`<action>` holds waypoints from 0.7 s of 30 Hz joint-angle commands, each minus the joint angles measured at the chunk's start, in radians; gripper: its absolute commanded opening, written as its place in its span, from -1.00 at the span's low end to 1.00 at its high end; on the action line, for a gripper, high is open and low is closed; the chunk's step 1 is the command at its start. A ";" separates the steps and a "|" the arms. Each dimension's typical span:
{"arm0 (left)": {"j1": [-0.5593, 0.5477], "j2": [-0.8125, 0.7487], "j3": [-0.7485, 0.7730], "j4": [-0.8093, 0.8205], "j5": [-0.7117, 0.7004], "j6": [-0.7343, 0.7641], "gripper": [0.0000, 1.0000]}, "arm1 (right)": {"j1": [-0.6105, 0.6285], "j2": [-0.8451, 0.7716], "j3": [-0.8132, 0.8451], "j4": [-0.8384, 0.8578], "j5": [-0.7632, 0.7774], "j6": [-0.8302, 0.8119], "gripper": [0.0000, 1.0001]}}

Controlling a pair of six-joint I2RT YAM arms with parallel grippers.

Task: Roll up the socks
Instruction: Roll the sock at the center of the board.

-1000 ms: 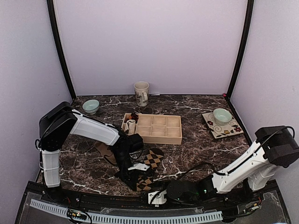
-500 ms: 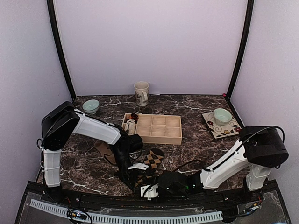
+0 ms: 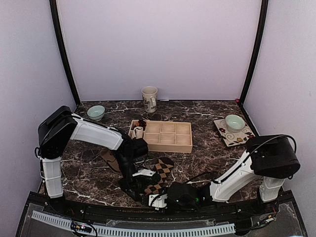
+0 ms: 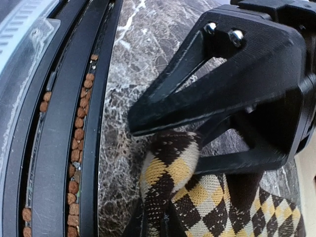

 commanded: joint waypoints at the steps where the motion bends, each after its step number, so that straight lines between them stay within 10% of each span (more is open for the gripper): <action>1: 0.068 -0.132 -0.051 0.085 -0.097 -0.072 0.09 | -0.006 0.024 -0.061 0.065 0.001 0.166 -1.00; 8: 0.160 -0.354 -0.236 0.311 -0.288 -0.242 0.09 | -0.028 0.035 -0.121 0.129 -0.080 0.342 -1.00; 21: 0.111 -0.464 -0.318 0.375 -0.303 -0.190 -0.03 | -0.324 0.114 -0.048 -0.047 -0.679 0.568 -1.00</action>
